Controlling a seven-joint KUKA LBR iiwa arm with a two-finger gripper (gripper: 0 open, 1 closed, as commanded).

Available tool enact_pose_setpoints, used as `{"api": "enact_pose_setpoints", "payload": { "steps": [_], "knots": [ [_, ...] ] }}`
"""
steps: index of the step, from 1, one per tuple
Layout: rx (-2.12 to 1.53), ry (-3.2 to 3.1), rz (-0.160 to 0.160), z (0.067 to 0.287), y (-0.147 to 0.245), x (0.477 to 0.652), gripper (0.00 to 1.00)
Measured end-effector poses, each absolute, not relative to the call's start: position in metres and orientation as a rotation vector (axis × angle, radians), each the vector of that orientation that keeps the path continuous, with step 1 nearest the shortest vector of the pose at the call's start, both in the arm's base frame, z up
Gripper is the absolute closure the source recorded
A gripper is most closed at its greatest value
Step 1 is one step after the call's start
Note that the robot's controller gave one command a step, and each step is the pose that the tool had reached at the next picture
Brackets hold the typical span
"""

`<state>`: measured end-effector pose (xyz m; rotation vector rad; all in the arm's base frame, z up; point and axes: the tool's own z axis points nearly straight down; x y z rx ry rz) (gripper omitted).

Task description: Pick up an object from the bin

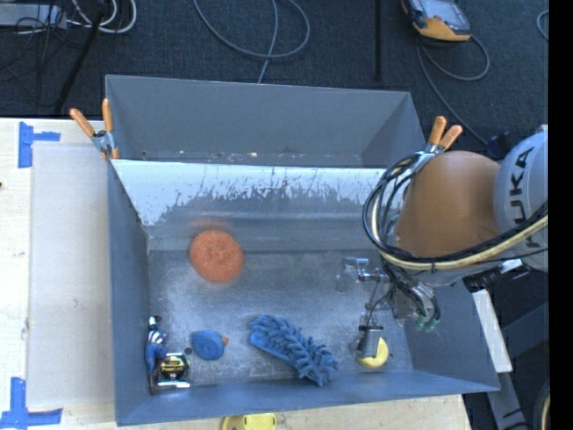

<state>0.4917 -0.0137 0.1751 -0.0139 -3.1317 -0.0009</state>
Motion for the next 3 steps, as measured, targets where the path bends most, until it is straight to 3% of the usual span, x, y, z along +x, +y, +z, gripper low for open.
{"api": "enact_pose_setpoints", "payload": {
  "steps": [1, 2, 3],
  "knots": [
    [-0.013, -3.139, 0.0, 0.179, -0.014, 0.493, 0.0],
    [0.052, -3.148, 0.001, 0.13, 0.009, 0.514, 0.0],
    [-0.072, -3.136, -0.001, 0.101, 0.025, 0.512, 0.0]
  ]
}}
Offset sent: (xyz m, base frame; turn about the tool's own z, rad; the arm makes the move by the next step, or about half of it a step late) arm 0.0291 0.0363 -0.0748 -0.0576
